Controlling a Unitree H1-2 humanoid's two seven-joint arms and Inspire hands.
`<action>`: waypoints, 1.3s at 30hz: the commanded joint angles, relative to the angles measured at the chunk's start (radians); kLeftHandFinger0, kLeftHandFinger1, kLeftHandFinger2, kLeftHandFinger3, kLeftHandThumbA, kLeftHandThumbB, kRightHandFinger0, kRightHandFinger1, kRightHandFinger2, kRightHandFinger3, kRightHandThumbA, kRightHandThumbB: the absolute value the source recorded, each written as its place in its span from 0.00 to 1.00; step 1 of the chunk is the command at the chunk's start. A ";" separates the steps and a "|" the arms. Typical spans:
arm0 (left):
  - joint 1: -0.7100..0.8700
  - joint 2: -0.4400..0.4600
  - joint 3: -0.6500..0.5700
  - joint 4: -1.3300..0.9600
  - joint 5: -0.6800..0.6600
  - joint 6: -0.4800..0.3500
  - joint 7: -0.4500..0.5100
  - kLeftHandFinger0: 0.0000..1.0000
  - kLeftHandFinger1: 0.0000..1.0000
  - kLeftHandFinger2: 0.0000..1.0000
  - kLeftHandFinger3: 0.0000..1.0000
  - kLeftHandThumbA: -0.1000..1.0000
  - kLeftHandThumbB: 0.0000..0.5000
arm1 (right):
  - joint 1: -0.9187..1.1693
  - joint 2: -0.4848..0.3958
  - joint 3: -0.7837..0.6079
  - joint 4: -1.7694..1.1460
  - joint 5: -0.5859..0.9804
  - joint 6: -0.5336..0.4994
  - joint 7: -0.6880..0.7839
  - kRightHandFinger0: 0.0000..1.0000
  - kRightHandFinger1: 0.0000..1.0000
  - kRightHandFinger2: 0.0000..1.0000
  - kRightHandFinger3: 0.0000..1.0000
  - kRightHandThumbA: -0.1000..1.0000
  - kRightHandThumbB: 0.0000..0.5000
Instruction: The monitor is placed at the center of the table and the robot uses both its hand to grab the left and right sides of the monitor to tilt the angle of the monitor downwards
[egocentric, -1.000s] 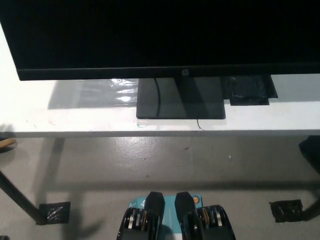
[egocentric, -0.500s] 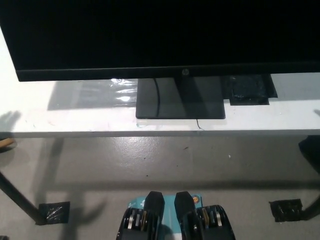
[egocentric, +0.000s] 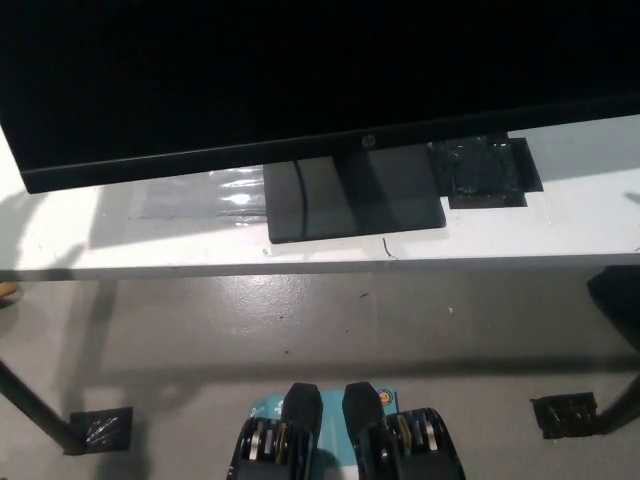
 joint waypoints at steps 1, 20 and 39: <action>-0.047 0.058 -0.009 0.005 -0.023 0.011 -0.036 1.00 1.00 1.00 1.00 0.81 0.86 | -0.094 -0.029 0.027 0.035 0.017 0.017 0.112 1.00 1.00 1.00 1.00 1.00 0.95; -0.019 0.063 -0.018 0.003 0.001 -0.025 -0.034 1.00 1.00 1.00 1.00 0.88 0.89 | 0.015 0.140 -0.177 -0.097 -0.247 0.034 -0.569 1.00 1.00 1.00 1.00 1.00 0.92; 0.061 0.045 -0.032 -0.049 0.028 -0.001 -0.024 1.00 1.00 1.00 1.00 0.92 0.94 | 0.087 0.194 -0.217 -0.193 -0.317 0.030 -0.600 1.00 1.00 1.00 1.00 1.00 0.97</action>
